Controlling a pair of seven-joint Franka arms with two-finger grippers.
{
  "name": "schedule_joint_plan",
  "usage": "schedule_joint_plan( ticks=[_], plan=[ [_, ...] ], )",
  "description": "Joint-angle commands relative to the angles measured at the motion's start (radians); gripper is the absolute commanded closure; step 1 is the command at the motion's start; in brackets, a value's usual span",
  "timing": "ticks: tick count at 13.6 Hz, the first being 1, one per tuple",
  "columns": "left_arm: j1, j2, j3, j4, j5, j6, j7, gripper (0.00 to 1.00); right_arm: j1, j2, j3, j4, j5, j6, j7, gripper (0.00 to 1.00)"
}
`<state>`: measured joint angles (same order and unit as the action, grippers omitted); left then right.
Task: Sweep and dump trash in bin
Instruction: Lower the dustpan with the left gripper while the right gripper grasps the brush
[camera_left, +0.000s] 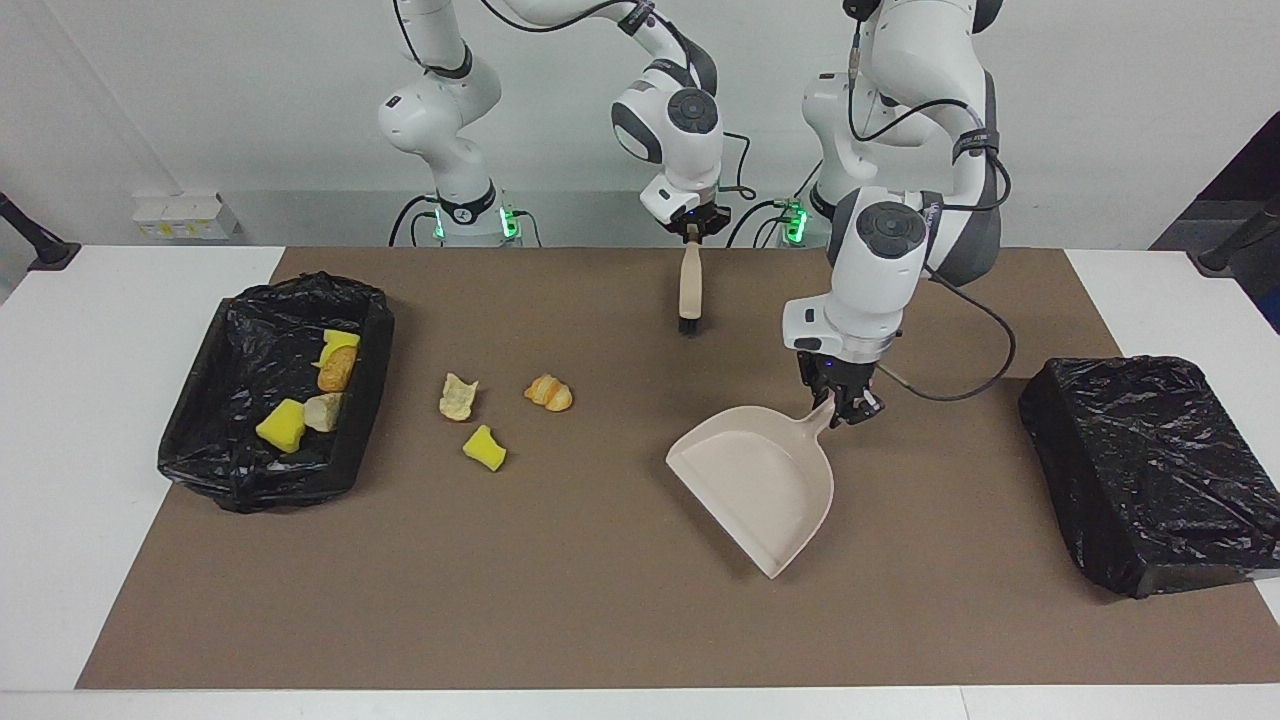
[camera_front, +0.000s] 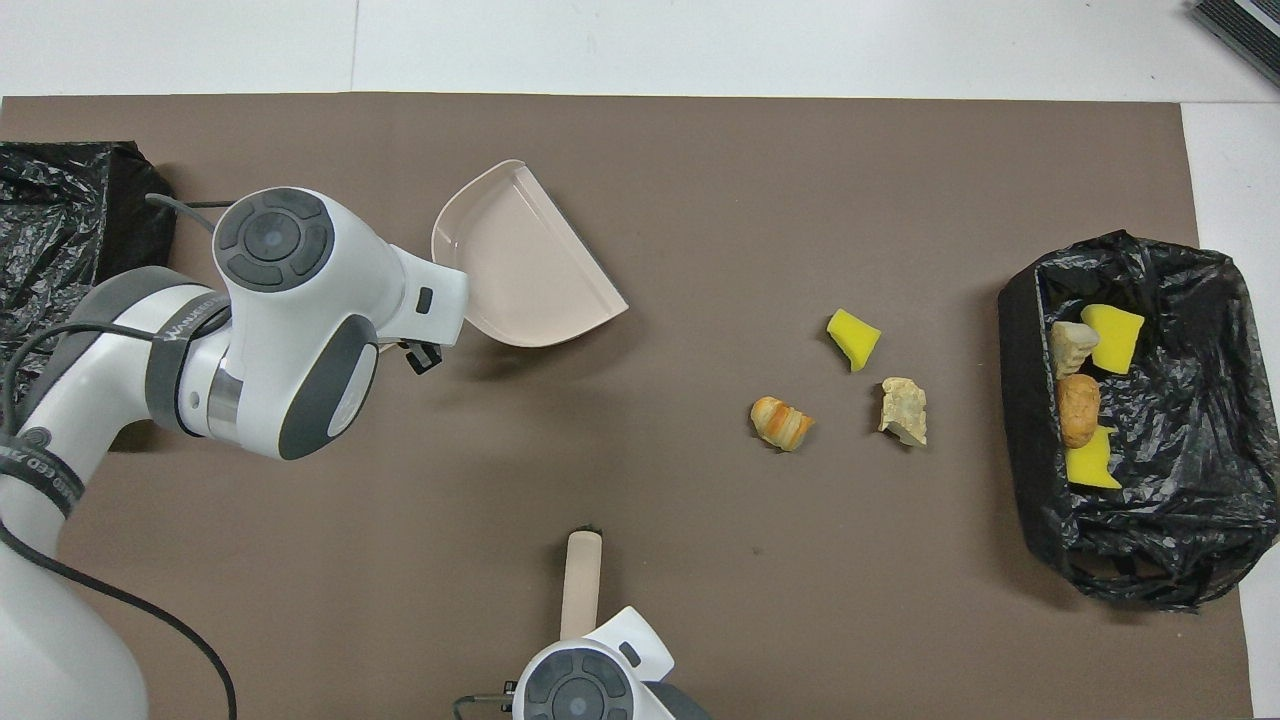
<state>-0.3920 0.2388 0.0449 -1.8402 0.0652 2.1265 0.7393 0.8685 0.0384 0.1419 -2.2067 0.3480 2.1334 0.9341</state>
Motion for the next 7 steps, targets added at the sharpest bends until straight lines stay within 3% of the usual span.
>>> schedule_joint_plan(
  ticks=[1,4,7],
  plan=[
    [0.031,-0.004,-0.011,0.001,0.01,-0.01,0.167,1.0,-0.034,-0.035,-0.004,0.032,-0.023,-0.073,-0.009,1.0],
    [0.044,-0.003,-0.011,0.002,0.01,-0.01,0.258,1.0,-0.097,-0.127,-0.005,0.045,-0.073,-0.215,-0.012,1.0],
    [0.044,0.008,-0.01,0.006,0.011,0.004,0.292,1.0,-0.192,-0.152,-0.004,0.111,-0.194,-0.389,-0.05,1.0]
  ],
)
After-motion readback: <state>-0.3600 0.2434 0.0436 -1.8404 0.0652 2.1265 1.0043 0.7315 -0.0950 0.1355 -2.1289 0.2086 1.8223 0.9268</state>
